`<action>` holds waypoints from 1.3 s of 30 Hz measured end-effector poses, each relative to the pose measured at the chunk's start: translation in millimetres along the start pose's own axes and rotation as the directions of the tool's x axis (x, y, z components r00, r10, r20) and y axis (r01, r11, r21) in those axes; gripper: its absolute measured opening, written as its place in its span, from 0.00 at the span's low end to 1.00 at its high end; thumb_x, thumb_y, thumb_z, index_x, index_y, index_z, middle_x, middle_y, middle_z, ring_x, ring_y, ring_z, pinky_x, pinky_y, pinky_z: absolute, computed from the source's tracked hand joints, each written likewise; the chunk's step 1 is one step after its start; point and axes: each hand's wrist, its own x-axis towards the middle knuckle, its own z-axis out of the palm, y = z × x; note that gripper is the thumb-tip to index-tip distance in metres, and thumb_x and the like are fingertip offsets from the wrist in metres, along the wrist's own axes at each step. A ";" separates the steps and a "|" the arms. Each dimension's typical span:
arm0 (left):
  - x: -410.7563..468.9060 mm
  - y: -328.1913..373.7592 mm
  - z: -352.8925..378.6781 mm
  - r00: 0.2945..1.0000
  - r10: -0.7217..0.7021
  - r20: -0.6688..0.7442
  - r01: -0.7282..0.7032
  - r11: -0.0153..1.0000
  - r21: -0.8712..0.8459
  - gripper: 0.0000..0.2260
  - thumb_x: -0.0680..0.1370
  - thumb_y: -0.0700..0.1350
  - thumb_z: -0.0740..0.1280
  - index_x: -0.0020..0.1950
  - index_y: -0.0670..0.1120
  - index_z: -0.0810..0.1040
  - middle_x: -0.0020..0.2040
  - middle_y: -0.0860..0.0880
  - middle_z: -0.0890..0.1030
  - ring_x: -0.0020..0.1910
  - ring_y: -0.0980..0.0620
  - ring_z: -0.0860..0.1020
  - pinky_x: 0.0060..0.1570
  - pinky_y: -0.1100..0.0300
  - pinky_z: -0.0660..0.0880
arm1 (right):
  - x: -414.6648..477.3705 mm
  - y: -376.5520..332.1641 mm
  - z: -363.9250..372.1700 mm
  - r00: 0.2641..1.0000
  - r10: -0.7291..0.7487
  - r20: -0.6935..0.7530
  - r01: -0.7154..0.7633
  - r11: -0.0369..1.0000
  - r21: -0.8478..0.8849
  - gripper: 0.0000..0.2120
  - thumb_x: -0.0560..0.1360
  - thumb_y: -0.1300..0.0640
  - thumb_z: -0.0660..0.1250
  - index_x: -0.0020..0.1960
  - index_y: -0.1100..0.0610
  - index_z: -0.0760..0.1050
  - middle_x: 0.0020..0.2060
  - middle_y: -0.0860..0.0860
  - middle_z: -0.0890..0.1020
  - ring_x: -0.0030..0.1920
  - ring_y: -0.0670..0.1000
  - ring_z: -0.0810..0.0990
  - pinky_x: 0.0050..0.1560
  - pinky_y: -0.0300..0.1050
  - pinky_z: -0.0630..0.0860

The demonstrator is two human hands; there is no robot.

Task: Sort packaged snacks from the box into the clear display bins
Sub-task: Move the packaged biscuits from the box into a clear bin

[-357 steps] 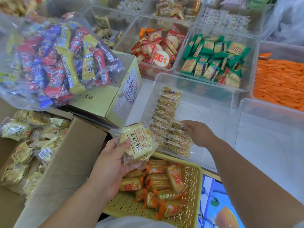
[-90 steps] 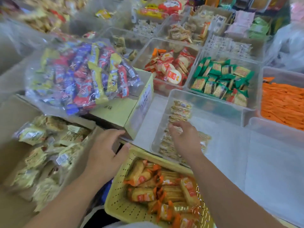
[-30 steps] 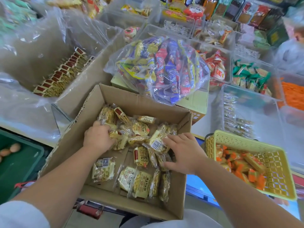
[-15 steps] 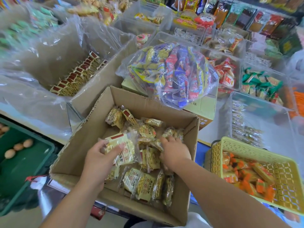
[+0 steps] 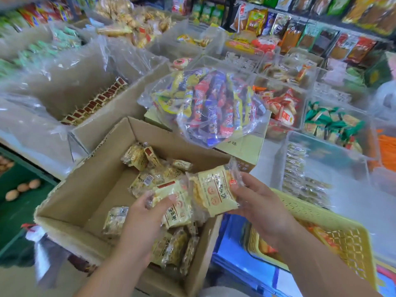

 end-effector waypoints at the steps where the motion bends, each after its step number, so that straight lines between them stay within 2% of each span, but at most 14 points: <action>1: -7.6 -1.3 15.1 1.000 -0.004 -0.002 0.004 1.000 -0.016 0.28 0.74 0.54 0.77 0.73 0.56 0.72 0.55 0.57 0.80 0.44 0.59 0.83 0.42 0.58 0.78 | -6.1 -0.1 -8.9 1.000 -0.018 -0.002 0.018 1.000 0.011 0.13 0.80 0.52 0.67 0.64 0.49 0.78 0.57 0.58 0.85 0.57 0.60 0.84 0.56 0.59 0.81; 4: -32.0 -5.4 64.1 0.998 -0.054 0.036 0.057 0.995 -0.081 0.13 0.77 0.49 0.75 0.58 0.58 0.77 0.39 0.63 0.86 0.35 0.65 0.83 0.40 0.56 0.76 | -22.4 -3.2 -41.5 0.996 -0.072 -0.051 0.076 0.995 0.070 0.17 0.81 0.58 0.67 0.67 0.44 0.73 0.53 0.58 0.86 0.51 0.59 0.86 0.47 0.54 0.83; 6: -45.2 -10.7 96.4 0.998 -0.053 0.024 0.055 0.993 -0.107 0.19 0.77 0.48 0.74 0.66 0.59 0.74 0.38 0.64 0.85 0.36 0.66 0.84 0.42 0.57 0.74 | -34.6 -7.5 -68.8 0.990 -0.122 -0.071 0.124 0.992 0.021 0.13 0.82 0.61 0.65 0.61 0.45 0.76 0.49 0.56 0.86 0.46 0.57 0.86 0.43 0.49 0.83; 9: -62.0 -18.5 142.9 0.996 -0.084 0.023 0.085 0.994 -0.075 0.08 0.80 0.44 0.72 0.58 0.50 0.81 0.42 0.51 0.88 0.37 0.56 0.86 0.32 0.60 0.78 | -52.0 -4.9 -120.9 0.990 -0.103 -0.098 0.106 0.994 0.020 0.13 0.83 0.65 0.60 0.52 0.52 0.81 0.48 0.57 0.86 0.46 0.57 0.86 0.44 0.53 0.84; 12: -74.1 -26.3 187.5 0.993 -0.117 0.022 0.118 0.991 -0.057 0.05 0.80 0.41 0.71 0.52 0.49 0.85 0.45 0.44 0.88 0.38 0.49 0.87 0.33 0.57 0.80 | -71.9 -0.8 -176.5 0.997 -0.062 0.038 0.060 0.996 0.063 0.21 0.82 0.67 0.55 0.62 0.51 0.81 0.59 0.57 0.84 0.57 0.62 0.83 0.54 0.61 0.82; 15: -79.5 -31.2 224.9 0.992 -0.108 0.064 0.108 0.994 0.003 0.07 0.78 0.44 0.72 0.47 0.56 0.87 0.40 0.52 0.88 0.35 0.56 0.86 0.28 0.61 0.80 | -90.2 1.0 -229.1 0.979 -0.051 0.196 0.081 0.986 -0.147 0.31 0.78 0.68 0.58 0.71 0.40 0.74 0.64 0.44 0.81 0.60 0.52 0.83 0.52 0.47 0.81; 18: -74.1 -36.3 252.3 0.990 -0.126 0.068 0.117 0.986 0.118 0.02 0.80 0.46 0.71 0.51 0.54 0.82 0.39 0.57 0.87 0.36 0.55 0.85 0.31 0.59 0.79 | -95.5 12.4 -263.9 0.986 -0.142 0.087 0.167 0.869 -0.466 0.35 0.75 0.65 0.63 0.69 0.29 0.69 0.58 0.34 0.82 0.45 0.47 0.83 0.41 0.47 0.79; 20: -68.6 -37.7 271.6 0.985 -0.144 0.098 0.120 0.968 0.222 0.06 0.80 0.48 0.71 0.47 0.58 0.86 0.41 0.56 0.88 0.41 0.53 0.86 0.43 0.51 0.80 | -93.2 19.6 -277.0 0.970 -0.240 -0.026 0.193 0.837 -0.512 0.34 0.76 0.65 0.70 0.65 0.26 0.72 0.57 0.30 0.80 0.44 0.45 0.84 0.44 0.45 0.82; 23: -65.4 -33.7 303.7 0.976 -0.158 0.151 0.098 0.935 0.342 0.14 0.80 0.50 0.71 0.40 0.71 0.83 0.42 0.57 0.88 0.36 0.60 0.85 0.42 0.53 0.75 | -86.2 27.5 -298.3 0.902 -0.412 -0.129 0.279 0.785 -0.553 0.27 0.73 0.59 0.75 0.61 0.30 0.77 0.51 0.34 0.80 0.46 0.43 0.80 0.46 0.32 0.75; 29: -35.3 -45.0 354.2 0.964 -0.190 0.184 0.082 0.876 0.475 0.08 0.80 0.55 0.70 0.44 0.68 0.84 0.43 0.62 0.86 0.37 0.63 0.82 0.38 0.59 0.71 | -64.5 37.7 -350.4 0.751 -0.614 -0.245 0.236 0.596 -0.768 0.09 0.72 0.48 0.74 0.50 0.50 0.83 0.51 0.44 0.72 0.50 0.43 0.73 0.53 0.28 0.68; 31: -24.6 -46.1 368.3 0.966 -0.196 0.170 0.100 0.884 0.456 0.06 0.79 0.55 0.71 0.46 0.68 0.84 0.47 0.64 0.86 0.47 0.61 0.82 0.45 0.57 0.73 | -57.7 36.7 -369.1 0.758 -0.575 -0.307 0.207 0.659 -0.723 0.04 0.76 0.50 0.73 0.49 0.49 0.80 0.51 0.43 0.75 0.51 0.40 0.76 0.52 0.27 0.69; 34: -9.2 -53.0 382.8 0.972 -0.191 0.135 0.125 0.912 0.390 0.13 0.80 0.52 0.71 0.63 0.53 0.83 0.60 0.50 0.85 0.61 0.48 0.82 0.64 0.46 0.76 | -39.3 27.8 -399.2 0.778 -0.475 -0.411 0.115 0.751 -0.651 0.06 0.78 0.51 0.70 0.49 0.44 0.73 0.43 0.40 0.79 0.46 0.38 0.79 0.41 0.28 0.71; 38: 4.2 -64.2 383.1 0.986 -0.151 0.076 0.108 0.909 0.402 0.06 0.81 0.48 0.70 0.51 0.47 0.84 0.40 0.53 0.87 0.34 0.56 0.83 0.33 0.65 0.75 | 7.5 18.3 -436.8 0.752 -0.487 -0.444 -0.034 0.645 -0.764 0.07 0.80 0.49 0.66 0.48 0.49 0.68 0.38 0.46 0.77 0.36 0.49 0.75 0.33 0.44 0.68; 39: 3.1 -64.0 382.5 0.986 -0.149 0.071 0.108 0.906 0.409 0.07 0.81 0.48 0.70 0.53 0.46 0.84 0.42 0.47 0.87 0.34 0.55 0.84 0.33 0.65 0.77 | 22.7 18.1 -444.0 0.764 -0.473 -0.439 -0.069 0.617 -0.784 0.08 0.81 0.50 0.65 0.49 0.50 0.68 0.38 0.48 0.77 0.36 0.51 0.74 0.32 0.45 0.65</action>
